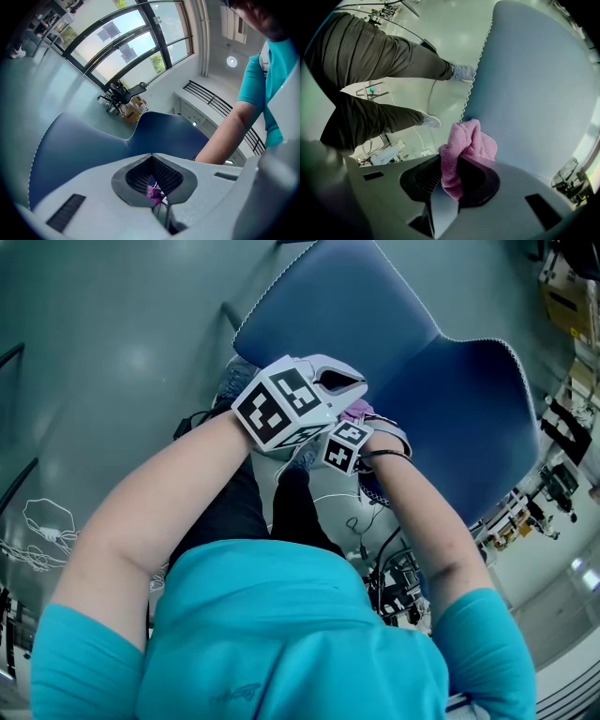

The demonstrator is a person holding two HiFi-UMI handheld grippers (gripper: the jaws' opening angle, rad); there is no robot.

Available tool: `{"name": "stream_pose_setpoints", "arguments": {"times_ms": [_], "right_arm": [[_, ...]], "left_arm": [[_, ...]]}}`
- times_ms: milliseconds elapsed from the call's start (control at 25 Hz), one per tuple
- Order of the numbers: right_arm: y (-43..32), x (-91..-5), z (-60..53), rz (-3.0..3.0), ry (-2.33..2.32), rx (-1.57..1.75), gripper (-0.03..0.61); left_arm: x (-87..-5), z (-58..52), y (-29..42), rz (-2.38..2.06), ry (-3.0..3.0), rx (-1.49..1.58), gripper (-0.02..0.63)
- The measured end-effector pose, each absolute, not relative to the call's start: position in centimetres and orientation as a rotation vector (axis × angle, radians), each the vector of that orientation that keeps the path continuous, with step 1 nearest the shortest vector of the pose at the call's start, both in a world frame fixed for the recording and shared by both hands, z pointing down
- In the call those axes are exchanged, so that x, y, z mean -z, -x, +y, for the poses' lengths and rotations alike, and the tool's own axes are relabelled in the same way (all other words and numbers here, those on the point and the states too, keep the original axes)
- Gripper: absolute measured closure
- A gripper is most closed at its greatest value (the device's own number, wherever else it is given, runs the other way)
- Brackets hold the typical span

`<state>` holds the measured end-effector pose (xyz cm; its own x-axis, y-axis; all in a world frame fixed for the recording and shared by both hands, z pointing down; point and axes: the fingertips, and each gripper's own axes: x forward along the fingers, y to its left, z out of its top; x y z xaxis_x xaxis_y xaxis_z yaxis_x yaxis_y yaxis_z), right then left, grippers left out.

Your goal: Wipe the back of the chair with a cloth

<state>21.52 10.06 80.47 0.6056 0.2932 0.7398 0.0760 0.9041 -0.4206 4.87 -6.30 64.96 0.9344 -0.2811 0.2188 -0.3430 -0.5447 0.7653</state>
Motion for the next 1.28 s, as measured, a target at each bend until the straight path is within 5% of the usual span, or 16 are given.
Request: {"name": "stream_pose_setpoints", "arguments": {"times_ms": [480, 960, 1280], "right_arm": [[-11.6, -75.4, 13.8, -1.172, 0.435, -0.641, 0.488], [-14.2, -56.7, 2.3, -1.536, -0.204, -0.614, 0.488], [-19.5, -46.2, 1.9, -1.709, -0.472, -0.642, 0.488]], "left_arm": [[-64.1, -6.3, -4.0, -0.46, -2.145, -0.087, 0.618], [-44.6, -8.4, 1.3, -0.547, -2.261, -0.015, 0.618], [-33.2, -6.9, -3.0, -0.544, -2.384, -0.035, 0.618]]}}
